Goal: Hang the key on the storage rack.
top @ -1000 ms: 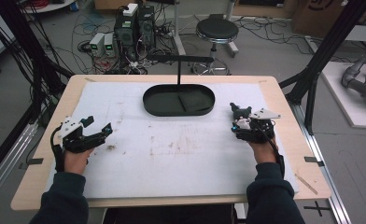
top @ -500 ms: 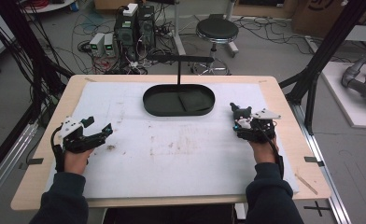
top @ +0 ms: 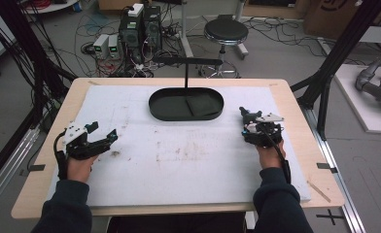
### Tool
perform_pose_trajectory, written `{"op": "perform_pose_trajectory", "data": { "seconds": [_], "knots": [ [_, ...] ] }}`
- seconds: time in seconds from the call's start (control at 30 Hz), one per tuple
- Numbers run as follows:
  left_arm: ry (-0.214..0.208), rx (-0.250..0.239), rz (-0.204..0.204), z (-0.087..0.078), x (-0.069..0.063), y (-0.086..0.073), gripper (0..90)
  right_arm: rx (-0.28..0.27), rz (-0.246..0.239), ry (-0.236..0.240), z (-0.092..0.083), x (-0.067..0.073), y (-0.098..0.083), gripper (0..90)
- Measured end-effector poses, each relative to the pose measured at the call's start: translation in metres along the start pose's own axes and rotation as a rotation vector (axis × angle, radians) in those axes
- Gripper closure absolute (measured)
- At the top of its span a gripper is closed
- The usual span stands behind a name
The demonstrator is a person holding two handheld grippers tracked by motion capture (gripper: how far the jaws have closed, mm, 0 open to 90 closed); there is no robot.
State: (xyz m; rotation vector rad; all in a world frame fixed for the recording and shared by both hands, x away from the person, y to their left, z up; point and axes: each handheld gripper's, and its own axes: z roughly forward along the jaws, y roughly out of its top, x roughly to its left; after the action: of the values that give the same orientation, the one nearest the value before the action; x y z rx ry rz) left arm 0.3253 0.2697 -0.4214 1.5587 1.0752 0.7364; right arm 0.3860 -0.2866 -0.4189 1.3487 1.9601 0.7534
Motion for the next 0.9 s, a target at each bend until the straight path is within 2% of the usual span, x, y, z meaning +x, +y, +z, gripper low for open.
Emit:
{"op": "perform_pose_trajectory", "data": {
  "seconds": [0.13,0.2,0.23,0.27,0.43,0.5,0.53,0.6,0.63,0.67,0.7,0.73,0.77,0.8,0.83,0.9],
  "knots": [
    [0.003,0.000,-0.001,-0.001,0.001,0.000,20.4,0.072,-0.001,-0.003,0.010,-0.002,-0.004,28.9],
    [0.005,0.001,-0.003,-0.001,0.001,0.000,20.4,0.079,0.021,0.013,0.012,-0.005,-0.007,30.8],
    [0.005,0.001,-0.002,-0.001,0.001,-0.001,20.5,0.086,0.031,0.044,0.012,-0.007,-0.008,39.2],
    [0.003,0.001,-0.001,-0.001,0.002,-0.001,20.5,0.092,0.035,0.070,0.013,-0.008,-0.008,41.7],
    [0.001,0.001,-0.002,0.000,0.002,0.000,20.6,0.097,0.015,0.078,0.012,-0.008,-0.007,47.5],
    [0.002,0.001,-0.002,0.000,0.001,0.000,20.6,0.097,0.008,0.111,0.009,-0.010,-0.007,49.5],
    [0.001,0.000,-0.002,0.001,0.001,0.000,20.6,0.097,0.008,0.111,0.009,-0.010,-0.007,49.5],
    [-0.002,-0.003,-0.005,0.001,0.001,0.000,20.7,0.084,-0.004,0.192,0.003,-0.012,-0.006,49.7],
    [-0.002,-0.003,-0.005,0.001,0.001,0.000,20.7,0.084,-0.004,0.192,0.003,-0.012,-0.006,49.7],
    [-0.002,-0.003,-0.005,0.001,0.001,0.000,20.7,0.079,-0.011,0.304,-0.002,-0.013,-0.005,48.9],
    [-0.003,-0.003,-0.006,0.002,0.001,0.000,20.7,0.079,-0.011,0.304,-0.002,-0.013,-0.005,48.9],
    [-0.003,-0.001,-0.005,0.002,0.001,0.000,20.8,0.084,-0.009,0.356,-0.003,-0.013,-0.006,48.5],
    [-0.003,0.000,-0.005,0.002,0.001,0.000,20.8,0.113,-0.039,0.394,-0.006,-0.010,-0.008,47.2],
    [-0.003,0.000,-0.005,0.002,0.001,0.000,20.8,0.113,-0.039,0.394,-0.006,-0.010,-0.008,47.2],
    [-0.003,0.000,-0.004,0.002,0.001,0.000,20.8,0.127,-0.054,0.370,-0.006,-0.009,-0.010,44.1],
    [-0.004,0.001,-0.002,0.002,0.001,0.001,20.8,0.123,-0.051,0.352,-0.007,-0.009,-0.011,41.1]
  ]
}}
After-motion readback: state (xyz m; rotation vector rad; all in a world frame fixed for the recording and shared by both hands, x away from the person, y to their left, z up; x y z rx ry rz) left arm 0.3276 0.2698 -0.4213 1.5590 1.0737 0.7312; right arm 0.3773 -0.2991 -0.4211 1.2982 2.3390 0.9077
